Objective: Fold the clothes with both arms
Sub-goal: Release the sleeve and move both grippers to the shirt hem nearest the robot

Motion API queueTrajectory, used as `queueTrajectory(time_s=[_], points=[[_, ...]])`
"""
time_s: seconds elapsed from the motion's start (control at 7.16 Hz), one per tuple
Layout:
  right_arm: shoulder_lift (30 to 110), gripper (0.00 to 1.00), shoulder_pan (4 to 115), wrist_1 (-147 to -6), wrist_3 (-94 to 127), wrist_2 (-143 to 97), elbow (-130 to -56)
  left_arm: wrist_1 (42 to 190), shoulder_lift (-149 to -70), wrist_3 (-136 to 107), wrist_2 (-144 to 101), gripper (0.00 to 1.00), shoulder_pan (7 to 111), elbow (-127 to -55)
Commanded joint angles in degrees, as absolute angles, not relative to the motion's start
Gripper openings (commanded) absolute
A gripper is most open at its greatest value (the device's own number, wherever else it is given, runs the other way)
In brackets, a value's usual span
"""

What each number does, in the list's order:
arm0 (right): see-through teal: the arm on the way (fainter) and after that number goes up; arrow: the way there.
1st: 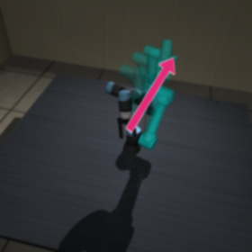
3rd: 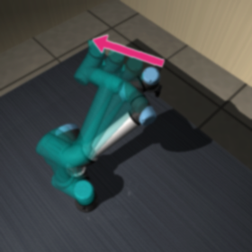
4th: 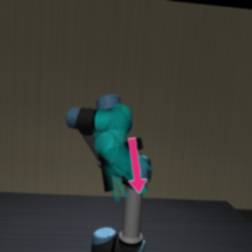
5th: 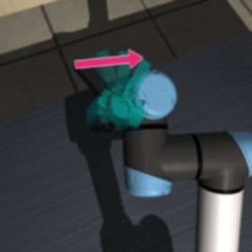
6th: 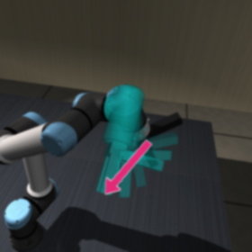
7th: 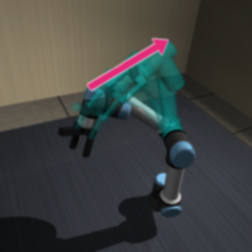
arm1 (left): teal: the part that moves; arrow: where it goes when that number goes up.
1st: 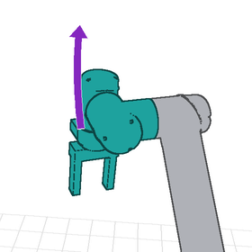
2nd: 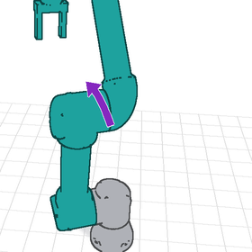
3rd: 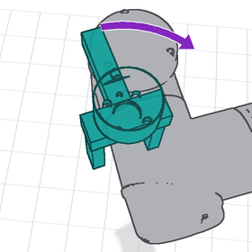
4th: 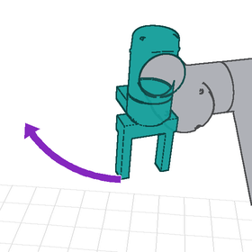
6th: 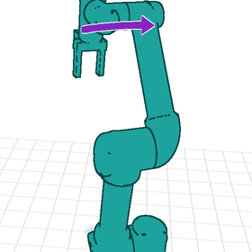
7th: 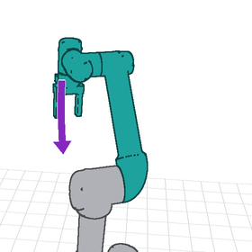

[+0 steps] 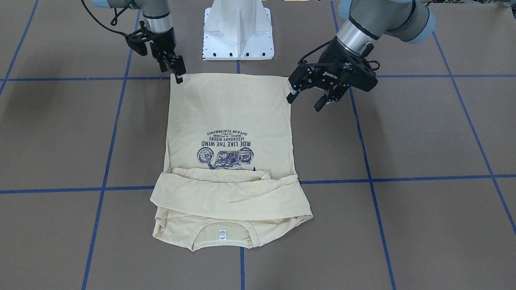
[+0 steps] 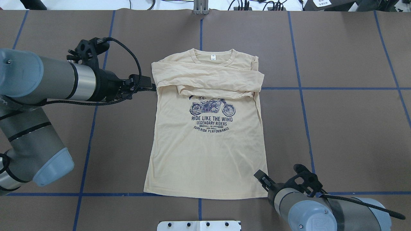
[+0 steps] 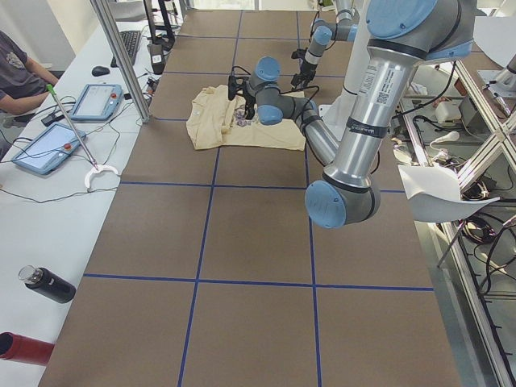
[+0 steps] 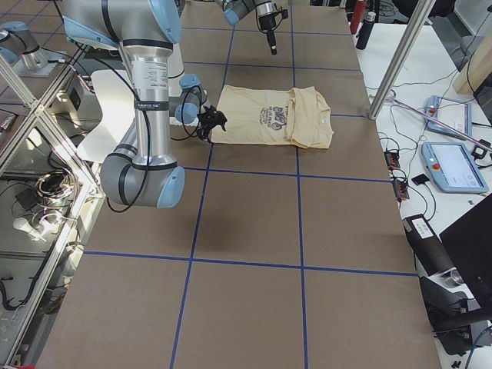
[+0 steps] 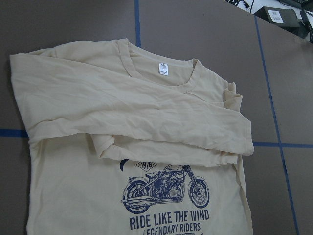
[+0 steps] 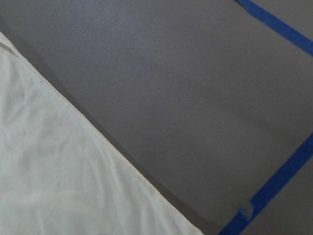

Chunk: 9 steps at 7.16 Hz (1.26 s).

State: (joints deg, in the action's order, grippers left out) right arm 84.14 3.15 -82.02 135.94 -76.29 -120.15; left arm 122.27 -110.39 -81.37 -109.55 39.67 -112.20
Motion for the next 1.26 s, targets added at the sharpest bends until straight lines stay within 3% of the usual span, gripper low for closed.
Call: queueTrajectory(time_s=[0.0, 0.14, 0.28, 1.12], points=[[83.94, 0.88, 3.08, -82.18, 136.23, -77.16, -119.71, 122.26, -109.87, -81.65, -109.25, 0.95, 39.73, -112.85], [83.94, 0.70, 3.16, -82.18, 136.23, -77.17, -119.88, 122.26, -109.52, -81.65, -109.25, 0.95, 39.73, -112.85], [84.11, 0.66, 2.82, -82.18, 136.23, -77.25, -119.71, 122.26, -109.51, -81.65, -109.25, 0.95, 39.64, -112.76], [84.46, 0.66, 1.67, -82.27, 137.37, -78.13, -120.76, 122.26, -109.51, -81.65, -109.34, 0.95, 39.73, -112.85]])
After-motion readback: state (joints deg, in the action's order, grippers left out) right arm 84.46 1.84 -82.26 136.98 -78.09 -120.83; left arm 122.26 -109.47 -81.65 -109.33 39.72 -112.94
